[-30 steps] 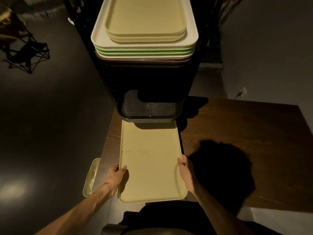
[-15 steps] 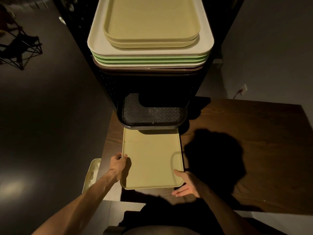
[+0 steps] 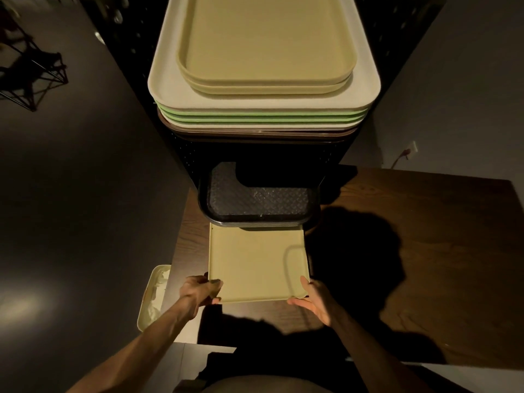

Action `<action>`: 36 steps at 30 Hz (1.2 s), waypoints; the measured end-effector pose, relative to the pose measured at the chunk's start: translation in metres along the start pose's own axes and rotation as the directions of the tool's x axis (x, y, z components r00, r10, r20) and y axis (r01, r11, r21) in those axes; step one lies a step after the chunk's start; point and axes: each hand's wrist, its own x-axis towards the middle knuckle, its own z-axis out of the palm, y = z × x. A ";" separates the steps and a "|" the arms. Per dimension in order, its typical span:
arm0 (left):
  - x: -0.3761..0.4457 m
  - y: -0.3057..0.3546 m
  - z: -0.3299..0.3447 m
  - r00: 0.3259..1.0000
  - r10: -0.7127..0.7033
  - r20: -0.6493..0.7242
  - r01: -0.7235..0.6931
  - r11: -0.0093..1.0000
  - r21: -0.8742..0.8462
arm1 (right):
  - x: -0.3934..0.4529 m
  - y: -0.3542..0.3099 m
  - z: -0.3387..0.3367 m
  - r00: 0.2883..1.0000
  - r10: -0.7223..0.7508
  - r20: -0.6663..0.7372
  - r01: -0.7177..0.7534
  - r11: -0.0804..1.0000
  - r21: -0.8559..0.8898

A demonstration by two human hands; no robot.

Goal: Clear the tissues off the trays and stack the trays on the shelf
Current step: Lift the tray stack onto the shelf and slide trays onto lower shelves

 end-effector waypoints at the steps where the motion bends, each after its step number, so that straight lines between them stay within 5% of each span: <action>1: 0.002 0.004 0.001 0.999 0.008 -0.033 -0.009 1.000 -0.026 | 0.002 -0.003 0.001 1.000 -0.019 0.002 0.019 1.000 0.009; 8: 0.000 0.045 0.009 0.996 0.066 -0.062 -0.077 0.978 -0.194 | 0.027 -0.036 0.015 0.997 -0.046 0.058 0.044 0.999 0.032; 15: 0.003 0.061 0.013 0.997 0.054 -0.046 -0.066 0.937 -0.344 | 0.048 -0.051 0.023 0.992 -0.110 -0.053 0.111 0.994 0.007; 36: 0.000 0.054 0.008 0.995 0.079 0.068 -0.046 0.917 -0.396 | 0.023 -0.064 0.027 0.992 -0.062 0.113 0.056 0.997 0.056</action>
